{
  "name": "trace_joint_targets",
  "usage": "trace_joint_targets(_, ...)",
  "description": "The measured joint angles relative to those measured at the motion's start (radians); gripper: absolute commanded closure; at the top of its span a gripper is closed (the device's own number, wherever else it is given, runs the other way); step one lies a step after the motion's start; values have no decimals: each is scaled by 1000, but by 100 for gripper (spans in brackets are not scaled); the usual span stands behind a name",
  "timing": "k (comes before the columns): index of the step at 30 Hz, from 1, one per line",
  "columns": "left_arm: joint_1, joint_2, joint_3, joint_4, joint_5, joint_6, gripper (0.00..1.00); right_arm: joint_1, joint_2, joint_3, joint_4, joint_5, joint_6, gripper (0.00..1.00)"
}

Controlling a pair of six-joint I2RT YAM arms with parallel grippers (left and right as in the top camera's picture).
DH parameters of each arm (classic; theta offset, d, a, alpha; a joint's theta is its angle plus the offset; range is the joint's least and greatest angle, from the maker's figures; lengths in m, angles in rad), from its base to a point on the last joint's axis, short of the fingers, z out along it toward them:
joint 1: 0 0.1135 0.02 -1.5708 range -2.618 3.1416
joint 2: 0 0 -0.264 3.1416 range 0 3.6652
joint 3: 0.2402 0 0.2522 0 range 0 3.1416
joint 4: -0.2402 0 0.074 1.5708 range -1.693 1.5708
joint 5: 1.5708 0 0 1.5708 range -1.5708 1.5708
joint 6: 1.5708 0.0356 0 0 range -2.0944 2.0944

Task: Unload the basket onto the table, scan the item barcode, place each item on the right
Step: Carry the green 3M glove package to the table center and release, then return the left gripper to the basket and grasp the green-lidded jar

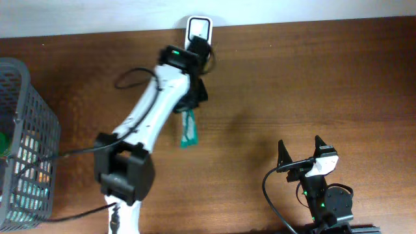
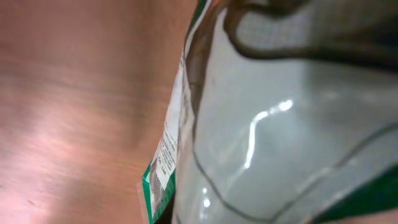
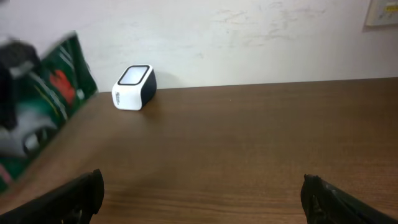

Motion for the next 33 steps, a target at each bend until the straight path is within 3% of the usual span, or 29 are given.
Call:
trace_joint_targets(1,-26,20,-4,-2,2,-31,100,0,0,0,0,0,0,2)
trace_joint_targets(3,-71,64,-6,3,2,-76,89,0,0,0,0,0,0,2)
trace_joint_targets(4,-82,76,-6,8,3,-88,32,0,0,0,0,0,0,2)
trace_joint_targets(5,-97,83,-7,17,6,-115,1,0,0,0,0,0,0,2)
trace_joint_targets(13,-117,84,5,167,134,-132,1,0,0,0,0,0,1,2)
trace_joint_targets(19,-1,68,246,86,156,146,1,0,0,0,0,0,0,1)
trace_joint_targets(23,173,-54,435,-67,53,275,1,0,0,0,0,0,0,2)
trace_joint_targets(25,320,-156,481,-118,-47,297,1,0,0,0,0,0,0,2)
trace_joint_targets(26,493,-243,492,-143,-114,308,1,0,0,0,0,0,-1,2)
trace_joint_targets(28,598,-264,494,-145,-131,313,1,0,0,0,0,-3,0,2)
trace_joint_targets(33,1028,-222,491,-143,-156,316,1,0,0,0,0,-4,0,2)
